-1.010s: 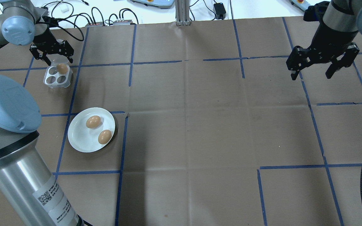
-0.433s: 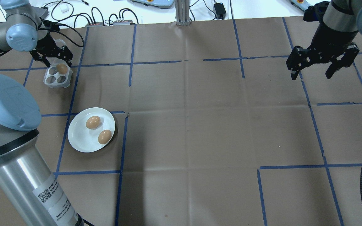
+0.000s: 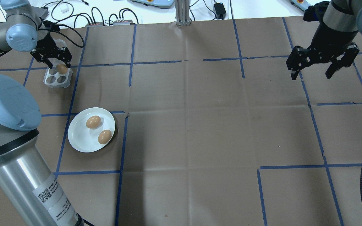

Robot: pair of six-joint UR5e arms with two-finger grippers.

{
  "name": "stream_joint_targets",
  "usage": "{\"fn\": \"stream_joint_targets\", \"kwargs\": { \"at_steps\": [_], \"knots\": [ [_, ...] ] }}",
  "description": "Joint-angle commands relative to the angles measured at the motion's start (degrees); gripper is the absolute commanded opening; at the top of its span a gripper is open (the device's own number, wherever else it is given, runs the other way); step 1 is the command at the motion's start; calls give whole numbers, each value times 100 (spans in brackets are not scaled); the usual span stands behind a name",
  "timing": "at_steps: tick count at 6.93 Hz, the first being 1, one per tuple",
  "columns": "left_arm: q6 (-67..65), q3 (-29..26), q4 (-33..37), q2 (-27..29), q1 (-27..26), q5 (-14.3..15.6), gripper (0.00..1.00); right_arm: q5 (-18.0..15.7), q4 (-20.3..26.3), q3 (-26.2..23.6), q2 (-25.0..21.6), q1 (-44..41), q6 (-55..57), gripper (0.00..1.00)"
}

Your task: Place egg on plate

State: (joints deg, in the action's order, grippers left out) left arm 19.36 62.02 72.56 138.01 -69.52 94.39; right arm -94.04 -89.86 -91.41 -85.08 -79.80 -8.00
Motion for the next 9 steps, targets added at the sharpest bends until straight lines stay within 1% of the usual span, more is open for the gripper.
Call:
{"fn": "stream_joint_targets", "kwargs": {
  "at_steps": [1, 3, 4, 5, 6, 7, 8, 9],
  "knots": [
    [-2, 12, 83, -38, 0, 0, 63, 0, 4, 0, 0, 0, 0, 100],
    [-11, 12, 162, -20, 0, 0, 50, 0, 4, 0, 0, 0, 0, 100],
    [-11, 12, 171, -29, 0, 0, 45, 0, -5, 0, 0, 0, 0, 100],
    [-11, -14, 275, -72, 0, 9, 32, 0, -5, 0, 0, 0, 0, 100],
    [-11, -15, 285, -82, 0, 9, 26, 0, 4, 0, 0, 0, 0, 100],
    [-11, -75, 329, -90, 0, 18, 23, 0, 4, 0, 0, 0, 0, 100],
    [-11, -128, 503, -238, 0, 26, 23, 0, -5, 0, 0, 0, 0, 100],
    [-11, -137, 792, -510, 0, 27, 22, 0, 4, 0, 0, 0, 0, 100]
  ]
}}
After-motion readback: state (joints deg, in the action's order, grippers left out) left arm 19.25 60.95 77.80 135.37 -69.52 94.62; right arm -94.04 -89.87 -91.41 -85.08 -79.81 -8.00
